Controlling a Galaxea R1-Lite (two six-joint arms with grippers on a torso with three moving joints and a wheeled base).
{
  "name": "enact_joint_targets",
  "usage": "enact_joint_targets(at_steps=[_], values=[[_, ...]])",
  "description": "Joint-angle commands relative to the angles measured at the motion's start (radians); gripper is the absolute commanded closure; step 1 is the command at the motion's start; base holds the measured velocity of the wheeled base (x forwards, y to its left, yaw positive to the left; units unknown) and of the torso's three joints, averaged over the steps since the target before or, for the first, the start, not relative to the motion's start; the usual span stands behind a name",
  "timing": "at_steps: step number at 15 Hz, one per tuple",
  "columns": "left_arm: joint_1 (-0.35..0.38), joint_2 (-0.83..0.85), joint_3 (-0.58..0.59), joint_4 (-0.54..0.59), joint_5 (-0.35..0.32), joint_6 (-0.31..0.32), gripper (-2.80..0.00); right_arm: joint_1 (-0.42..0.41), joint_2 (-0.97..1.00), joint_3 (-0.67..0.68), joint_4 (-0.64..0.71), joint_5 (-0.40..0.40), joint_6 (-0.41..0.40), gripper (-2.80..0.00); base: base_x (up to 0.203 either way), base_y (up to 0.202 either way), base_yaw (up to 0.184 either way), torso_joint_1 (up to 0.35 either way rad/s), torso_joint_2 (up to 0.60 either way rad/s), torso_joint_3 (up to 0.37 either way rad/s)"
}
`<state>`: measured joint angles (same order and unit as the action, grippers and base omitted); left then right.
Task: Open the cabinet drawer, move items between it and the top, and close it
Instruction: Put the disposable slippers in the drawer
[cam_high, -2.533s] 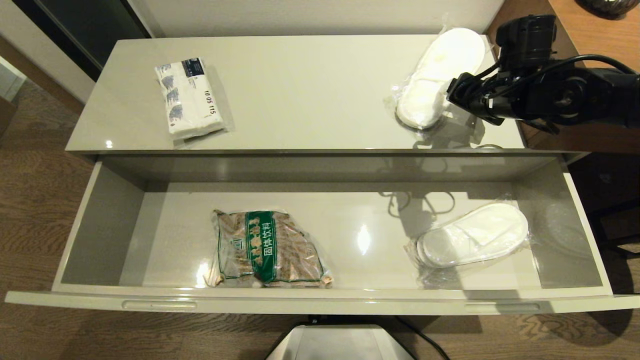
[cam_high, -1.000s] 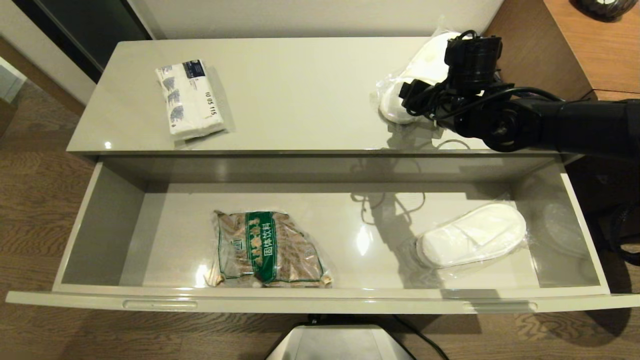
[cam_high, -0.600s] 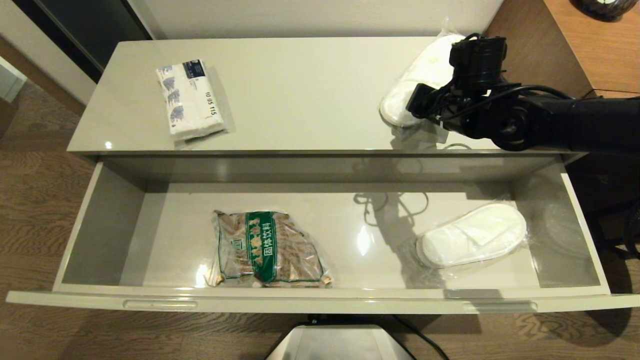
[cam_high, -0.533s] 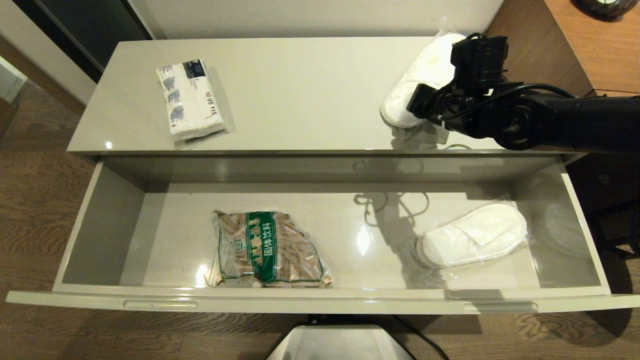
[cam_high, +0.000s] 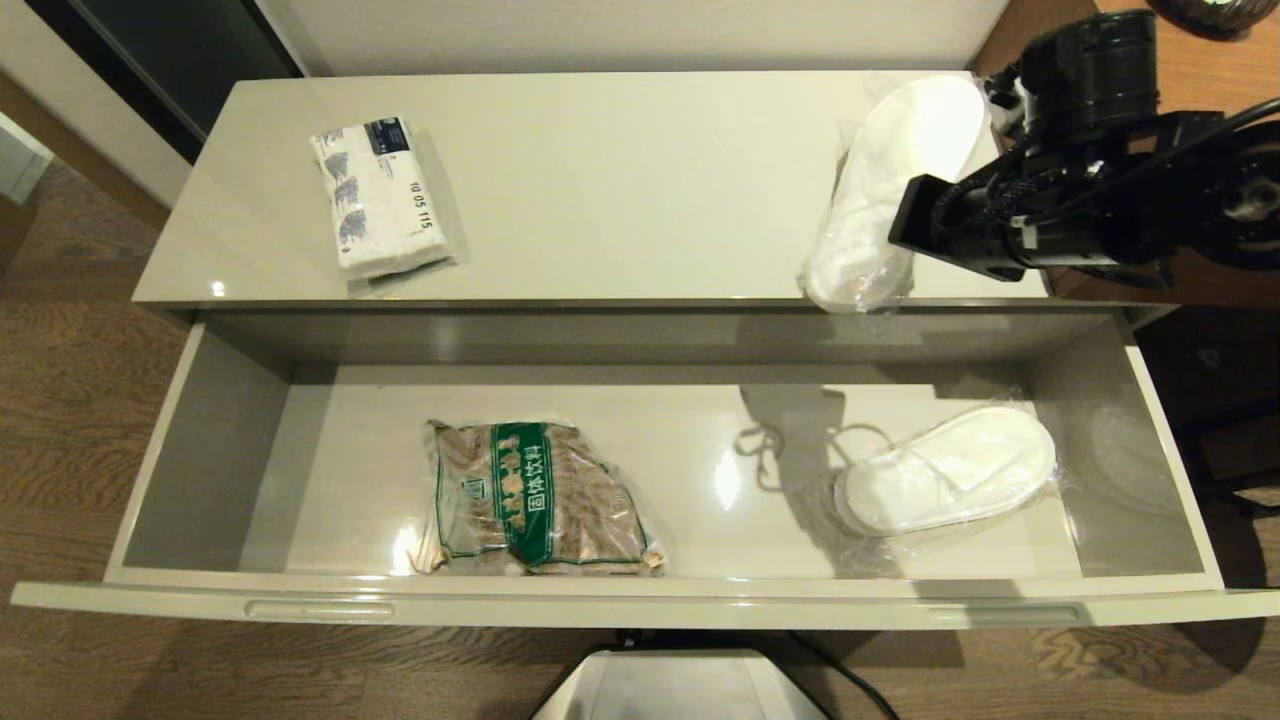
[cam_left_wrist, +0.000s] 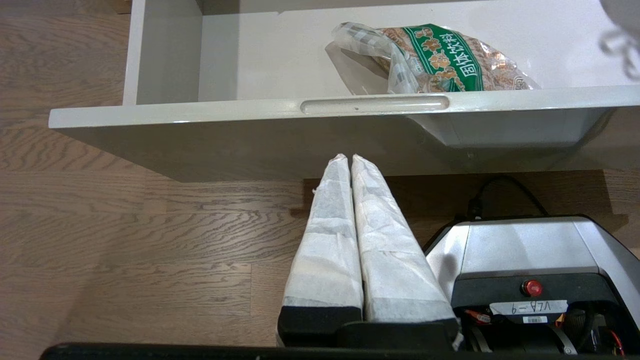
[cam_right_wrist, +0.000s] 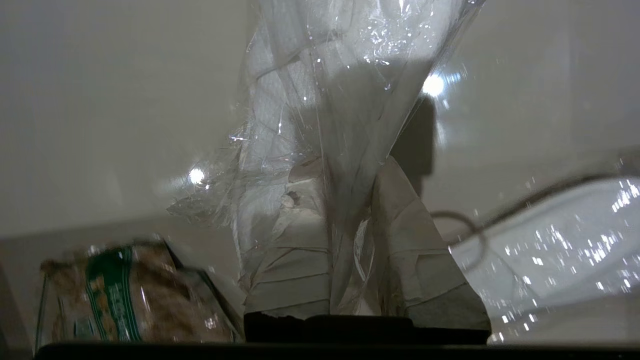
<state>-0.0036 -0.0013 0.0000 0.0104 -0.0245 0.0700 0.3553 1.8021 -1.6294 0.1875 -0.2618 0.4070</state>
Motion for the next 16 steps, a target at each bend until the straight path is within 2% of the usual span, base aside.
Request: enact_joint_targets(at_steps=[1,9,12,16], values=[[0.001,0.001,0.001,0.0,0.0,0.001,0.0,0.001,-0.142,0.14,0.061,0.02,0.007,0.0,0.0,0.0,0.0,0.0,0.0,0.0],[0.001,0.001,0.002,0.0,0.0,0.001,0.0,0.001,-0.528,0.522,0.262,0.016,0.057,0.0,0.0,0.0,0.0,0.0,0.0,0.0],[0.001,0.001,0.002,0.0,0.0,0.001,0.0,0.002,-0.563,0.671,0.262,0.02,0.081,0.0,0.0,0.0,0.0,0.0,0.0,0.0],[0.001,0.001,0.001,0.0,0.0,0.001,0.0,0.002,-0.545,0.719,0.214,0.024,0.088,0.0,0.0,0.0,0.0,0.0,0.0,0.0]])
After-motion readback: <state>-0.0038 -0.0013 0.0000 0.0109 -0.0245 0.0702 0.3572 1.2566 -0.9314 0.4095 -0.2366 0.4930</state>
